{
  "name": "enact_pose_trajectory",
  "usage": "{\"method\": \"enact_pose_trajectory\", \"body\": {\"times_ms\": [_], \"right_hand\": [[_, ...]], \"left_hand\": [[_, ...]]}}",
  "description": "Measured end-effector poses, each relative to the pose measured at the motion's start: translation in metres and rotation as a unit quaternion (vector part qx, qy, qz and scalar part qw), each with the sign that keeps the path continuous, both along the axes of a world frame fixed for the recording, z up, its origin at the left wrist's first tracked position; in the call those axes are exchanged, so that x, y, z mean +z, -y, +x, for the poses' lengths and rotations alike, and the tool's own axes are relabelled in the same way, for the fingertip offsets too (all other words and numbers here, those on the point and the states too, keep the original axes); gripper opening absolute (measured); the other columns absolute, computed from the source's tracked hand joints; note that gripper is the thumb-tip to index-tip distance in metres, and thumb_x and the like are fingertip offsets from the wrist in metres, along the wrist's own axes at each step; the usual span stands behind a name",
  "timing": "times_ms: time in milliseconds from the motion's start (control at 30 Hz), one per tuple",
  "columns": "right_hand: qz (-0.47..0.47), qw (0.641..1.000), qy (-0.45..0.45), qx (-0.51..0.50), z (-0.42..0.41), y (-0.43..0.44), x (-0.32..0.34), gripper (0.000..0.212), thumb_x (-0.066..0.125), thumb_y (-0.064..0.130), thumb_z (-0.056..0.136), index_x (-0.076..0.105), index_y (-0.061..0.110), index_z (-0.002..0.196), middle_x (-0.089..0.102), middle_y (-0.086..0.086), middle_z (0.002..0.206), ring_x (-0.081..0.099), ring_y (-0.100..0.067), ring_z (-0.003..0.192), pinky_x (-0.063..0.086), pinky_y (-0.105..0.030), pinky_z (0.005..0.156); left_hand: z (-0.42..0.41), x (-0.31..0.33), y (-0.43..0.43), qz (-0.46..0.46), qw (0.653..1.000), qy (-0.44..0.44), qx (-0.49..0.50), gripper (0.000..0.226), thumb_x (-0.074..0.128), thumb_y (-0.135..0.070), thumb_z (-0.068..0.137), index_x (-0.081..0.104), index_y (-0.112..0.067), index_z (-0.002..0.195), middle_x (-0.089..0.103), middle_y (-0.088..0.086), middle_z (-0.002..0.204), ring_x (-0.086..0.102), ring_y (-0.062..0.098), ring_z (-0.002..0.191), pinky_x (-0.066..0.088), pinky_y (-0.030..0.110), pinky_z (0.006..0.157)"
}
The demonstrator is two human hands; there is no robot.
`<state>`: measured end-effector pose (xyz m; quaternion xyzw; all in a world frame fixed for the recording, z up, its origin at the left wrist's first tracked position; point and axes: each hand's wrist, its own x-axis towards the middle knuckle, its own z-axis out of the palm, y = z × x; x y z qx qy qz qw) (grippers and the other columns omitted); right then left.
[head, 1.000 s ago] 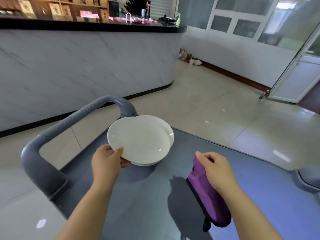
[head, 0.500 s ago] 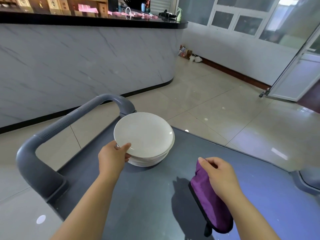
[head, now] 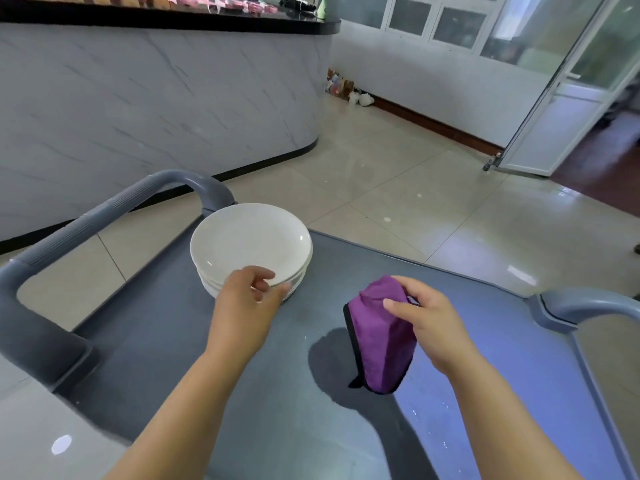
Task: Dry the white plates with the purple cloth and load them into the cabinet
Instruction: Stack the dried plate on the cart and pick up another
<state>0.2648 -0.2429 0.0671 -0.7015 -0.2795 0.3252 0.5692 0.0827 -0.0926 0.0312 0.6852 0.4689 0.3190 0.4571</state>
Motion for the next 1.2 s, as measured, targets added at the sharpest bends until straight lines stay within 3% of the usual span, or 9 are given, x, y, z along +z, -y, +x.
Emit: {"method": "enact_pose_trajectory", "body": {"times_ms": [100, 200, 267, 467, 633, 767, 867, 1000, 1200], "right_hand": [[0.028, 0.998, 0.008, 0.049, 0.004, 0.022, 0.003, 0.034, 0.055, -0.014, 0.087, 0.067, 0.017, 0.097, 0.072, 0.01, 0.083, 0.062, -0.008, 0.076, 0.046, -0.013, 0.067], [0.052, 0.996, 0.026, 0.063, 0.008, 0.045, 0.005, 0.033, 0.054, -0.015, 0.087, 0.065, 0.014, 0.097, 0.07, 0.005, 0.083, 0.06, -0.013, 0.077, 0.046, -0.018, 0.069], [0.067, 0.996, 0.029, 0.057, 0.011, 0.059, 0.006, 0.033, 0.055, -0.016, 0.087, 0.065, 0.014, 0.095, 0.071, 0.002, 0.081, 0.062, -0.015, 0.076, 0.049, -0.021, 0.07], [0.088, 0.995, 0.043, 0.022, 0.015, 0.095, 0.006, 0.035, 0.057, -0.017, 0.085, 0.063, 0.017, 0.09, 0.068, 0.006, 0.079, 0.061, -0.012, 0.07, 0.049, -0.021, 0.065], [0.05, 0.997, 0.061, 0.027, 0.022, 0.125, 0.008, 0.052, 0.068, -0.009, 0.082, 0.067, 0.041, 0.096, 0.062, 0.018, 0.089, 0.064, -0.011, 0.076, 0.053, -0.024, 0.074], [-0.018, 0.996, 0.051, 0.068, 0.031, 0.142, 0.013, 0.043, 0.077, -0.001, 0.076, 0.069, 0.032, 0.103, 0.069, -0.003, 0.106, 0.068, -0.018, 0.085, 0.056, -0.031, 0.082], [-0.088, 0.991, 0.101, 0.001, 0.034, 0.146, 0.014, 0.02, 0.084, 0.018, 0.072, 0.066, 0.019, 0.08, 0.069, -0.006, 0.077, 0.061, -0.014, 0.064, 0.052, -0.035, 0.064], [-0.173, 0.972, 0.154, -0.045, 0.043, 0.157, 0.019, 0.044, 0.083, 0.044, 0.067, 0.054, 0.011, 0.068, 0.051, 0.008, 0.051, 0.048, -0.009, 0.042, 0.037, -0.022, 0.043], [-0.249, 0.913, 0.323, 0.02, 0.064, 0.174, 0.026, 0.042, 0.073, 0.062, 0.067, 0.052, 0.026, 0.066, 0.043, 0.015, 0.108, 0.032, -0.011, 0.106, 0.029, -0.031, 0.086]], "left_hand": [[0.019, 0.003, 0.03, -0.023, 0.99, 0.014, -0.141, 0.026, 0.077, -0.034, 0.078, 0.059, -0.035, 0.097, 0.059, -0.009, 0.096, 0.055, 0.002, 0.086, 0.046, 0.023, 0.073], [0.037, 0.005, 0.056, -0.036, 0.97, -0.018, -0.238, 0.047, 0.079, -0.04, 0.073, 0.054, -0.04, 0.113, 0.054, -0.019, 0.11, 0.051, -0.01, 0.1, 0.043, 0.015, 0.08], [0.048, 0.008, 0.069, -0.065, 0.96, -0.011, -0.274, 0.044, 0.079, -0.035, 0.076, 0.057, -0.037, 0.115, 0.058, -0.018, 0.111, 0.055, -0.011, 0.095, 0.043, 0.013, 0.076], [0.074, 0.017, 0.107, -0.097, 0.935, 0.084, -0.331, 0.029, 0.081, -0.015, 0.075, 0.067, -0.026, 0.097, 0.072, -0.007, 0.095, 0.065, 0.002, 0.082, 0.05, 0.018, 0.077], [0.093, 0.02, 0.126, -0.057, 0.929, 0.041, -0.363, 0.017, 0.07, -0.02, 0.073, 0.067, -0.025, 0.09, 0.07, 0.006, 0.086, 0.062, 0.016, 0.076, 0.053, 0.033, 0.071], [0.105, 0.026, 0.136, -0.054, 0.929, 0.038, -0.364, 0.013, 0.067, -0.026, 0.071, 0.07, -0.028, 0.084, 0.072, 0.002, 0.08, 0.062, 0.013, 0.075, 0.051, 0.033, 0.075], [0.113, 0.032, 0.141, 0.006, 0.942, 0.001, -0.336, 0.015, 0.068, -0.011, 0.084, 0.068, -0.026, 0.082, 0.071, -0.004, 0.078, 0.062, 0.011, 0.072, 0.047, 0.025, 0.071], [0.12, 0.044, 0.141, 0.063, 0.946, -0.006, -0.317, 0.019, 0.068, -0.007, 0.083, 0.065, -0.025, 0.078, 0.064, -0.013, 0.069, 0.056, 0.004, 0.064, 0.041, 0.016, 0.061], [0.13, 0.055, 0.141, 0.051, 0.953, 0.014, -0.3, 0.018, 0.065, -0.007, 0.084, 0.064, -0.024, 0.08, 0.062, -0.015, 0.061, 0.054, 0.011, 0.059, 0.044, 0.027, 0.061]]}}
